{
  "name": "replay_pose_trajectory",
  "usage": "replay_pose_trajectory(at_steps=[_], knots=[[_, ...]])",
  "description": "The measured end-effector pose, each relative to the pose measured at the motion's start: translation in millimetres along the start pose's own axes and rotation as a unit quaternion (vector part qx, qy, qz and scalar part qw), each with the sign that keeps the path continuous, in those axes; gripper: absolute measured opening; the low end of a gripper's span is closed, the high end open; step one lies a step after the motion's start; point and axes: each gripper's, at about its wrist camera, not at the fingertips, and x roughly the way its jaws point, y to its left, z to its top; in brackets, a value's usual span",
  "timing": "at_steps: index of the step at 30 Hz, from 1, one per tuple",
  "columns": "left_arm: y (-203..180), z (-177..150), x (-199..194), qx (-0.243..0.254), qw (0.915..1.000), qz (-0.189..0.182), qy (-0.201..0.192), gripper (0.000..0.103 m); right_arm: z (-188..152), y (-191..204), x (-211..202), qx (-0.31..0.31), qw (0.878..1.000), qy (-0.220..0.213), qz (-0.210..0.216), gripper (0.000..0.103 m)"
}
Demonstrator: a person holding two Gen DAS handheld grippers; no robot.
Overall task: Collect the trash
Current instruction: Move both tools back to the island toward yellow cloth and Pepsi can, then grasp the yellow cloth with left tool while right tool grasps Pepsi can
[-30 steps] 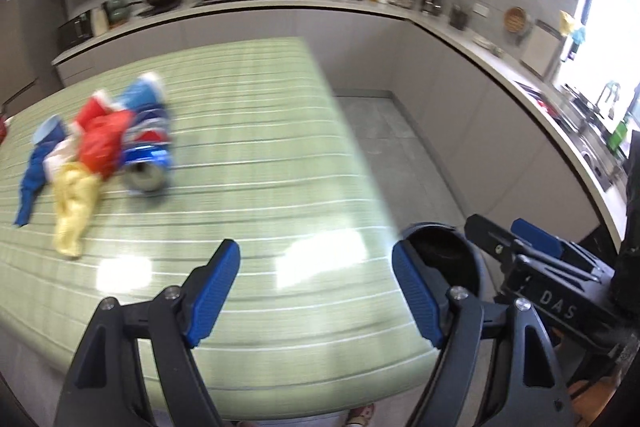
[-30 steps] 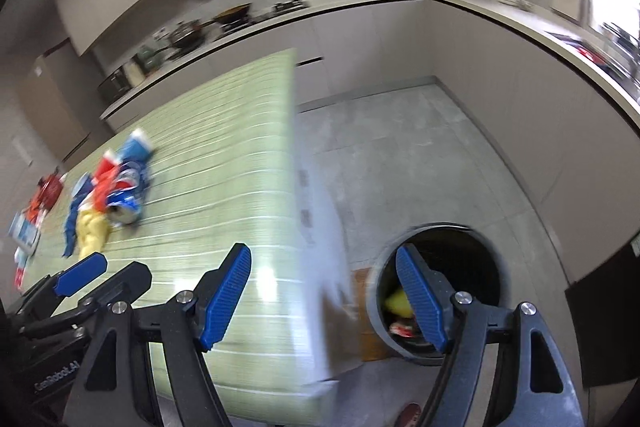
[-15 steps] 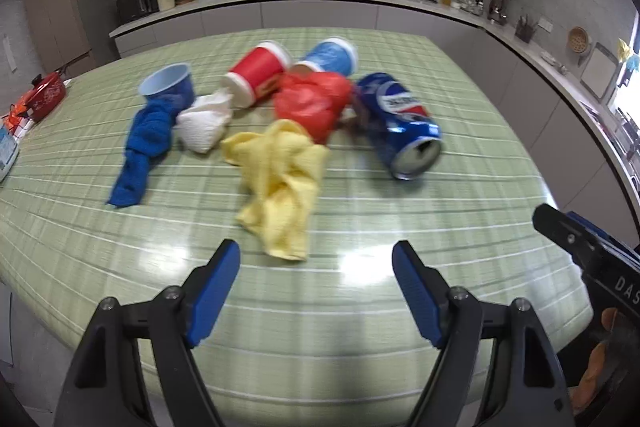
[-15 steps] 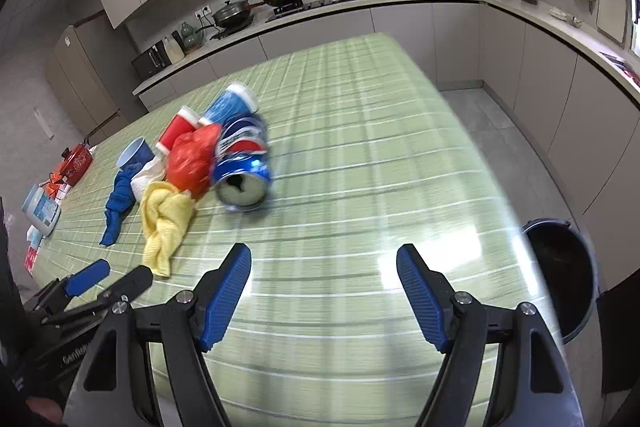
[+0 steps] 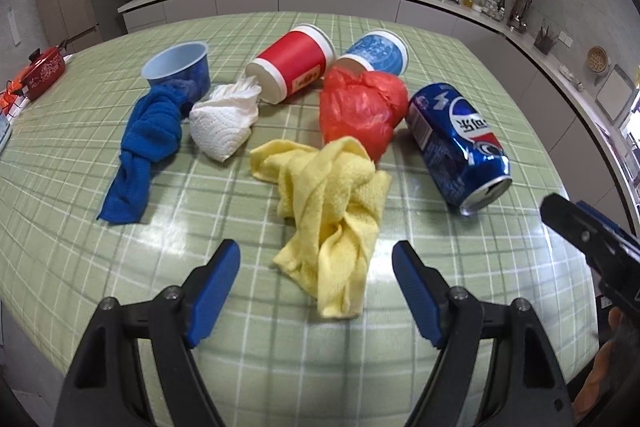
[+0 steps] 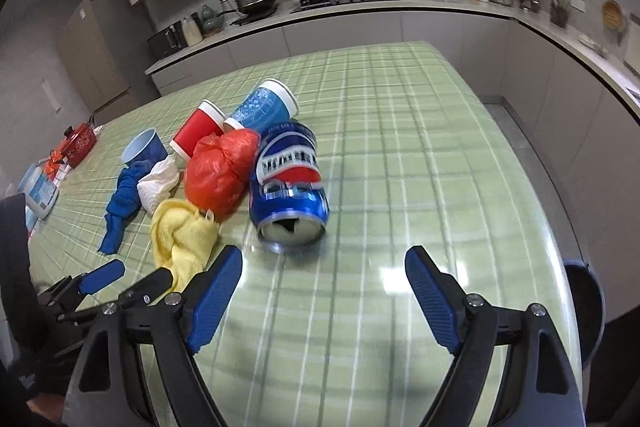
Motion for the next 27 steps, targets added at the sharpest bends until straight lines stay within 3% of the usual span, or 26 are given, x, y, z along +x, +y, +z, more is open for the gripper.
replay_pose_trajectory(at_steps=[11,21,27], knots=[[-4.1,20.0,41.5,-0.024,0.9993,0.019,0.021,0.080,51.4,7.4,72.6,-0.044,0.998,0.032,0.022,0.086],[6.3,17.4,49.8,-0.040,0.9988,0.016,0.024,0.079,60.3,19.1,111.3,-0.056,0.996,0.064,0.040,0.088],[12.1,13.9,44.9,-0.039,0.9991,0.010,0.013,0.056,57.8,20.0,122.5,-0.044,0.995,0.071,0.047,0.086]])
